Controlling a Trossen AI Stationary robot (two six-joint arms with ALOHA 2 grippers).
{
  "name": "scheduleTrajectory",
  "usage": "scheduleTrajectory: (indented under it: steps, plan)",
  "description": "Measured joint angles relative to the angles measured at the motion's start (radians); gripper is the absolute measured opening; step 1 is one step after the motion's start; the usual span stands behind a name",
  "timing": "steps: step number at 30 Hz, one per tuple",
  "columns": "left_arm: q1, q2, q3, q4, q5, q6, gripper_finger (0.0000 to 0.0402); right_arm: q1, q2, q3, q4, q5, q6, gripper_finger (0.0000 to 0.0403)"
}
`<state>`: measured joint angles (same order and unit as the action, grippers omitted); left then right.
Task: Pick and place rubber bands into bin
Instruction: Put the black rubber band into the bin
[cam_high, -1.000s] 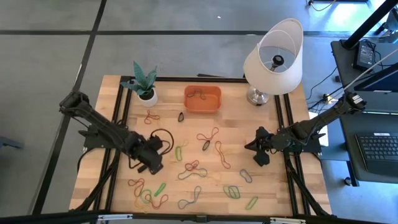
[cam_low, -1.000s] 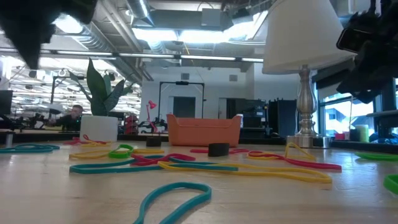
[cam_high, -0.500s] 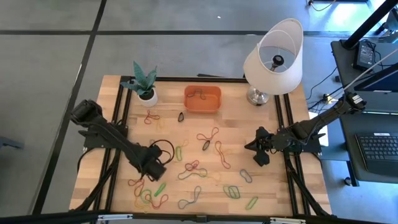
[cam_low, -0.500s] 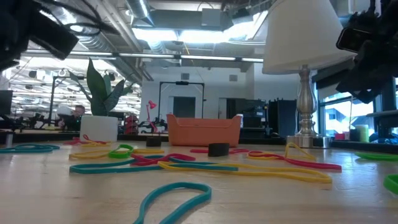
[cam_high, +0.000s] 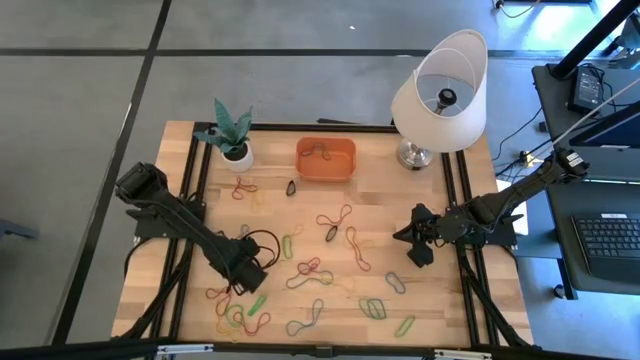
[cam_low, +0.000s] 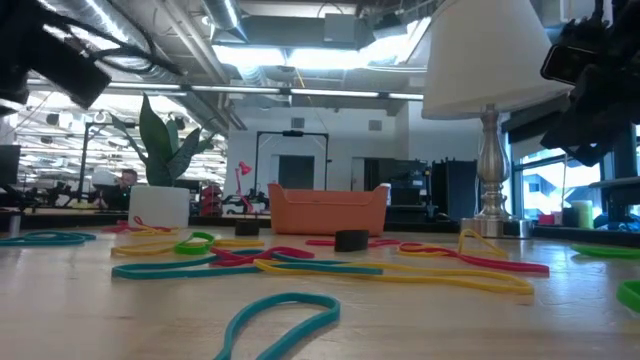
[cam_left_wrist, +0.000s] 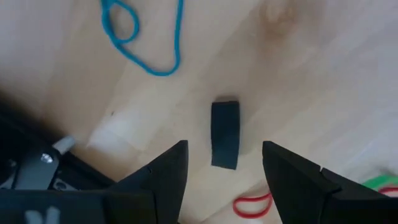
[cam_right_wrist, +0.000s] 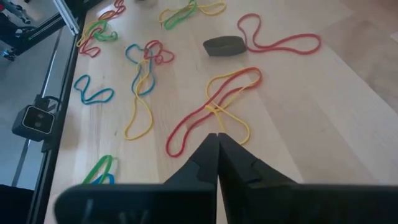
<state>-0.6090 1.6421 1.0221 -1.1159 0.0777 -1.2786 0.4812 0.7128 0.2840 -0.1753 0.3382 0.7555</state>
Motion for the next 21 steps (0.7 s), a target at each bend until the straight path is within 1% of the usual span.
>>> scheduleTrajectory:
  steps: [2, 6, 9, 14, 17, 21]
  plan:
    - [0.000, 0.000, -0.023, 0.003, 0.013, -0.001, 0.0199, 0.000, 0.000, 0.000, 0.000, 0.000, 0.000, 0.0007]
    - [0.000, 0.001, -0.085, 0.110, 0.063, -0.006, 0.0199, 0.000, 0.000, 0.000, 0.000, 0.000, 0.007, 0.0007]
    - [0.000, 0.001, -0.125, 0.185, 0.070, -0.011, 0.0199, 0.000, 0.000, 0.000, 0.000, 0.000, 0.022, 0.0007]
    - [0.000, 0.001, -0.169, 0.201, 0.084, -0.065, 0.0196, 0.000, 0.000, 0.000, 0.000, 0.001, 0.022, 0.0007]
    - [0.000, -0.001, -0.195, 0.221, 0.116, -0.081, 0.0183, 0.000, 0.000, 0.000, -0.001, 0.008, 0.022, 0.0007]
    - [0.001, -0.003, -0.206, 0.259, 0.130, -0.089, 0.0150, 0.000, 0.000, 0.000, -0.010, 0.008, 0.014, 0.0007]
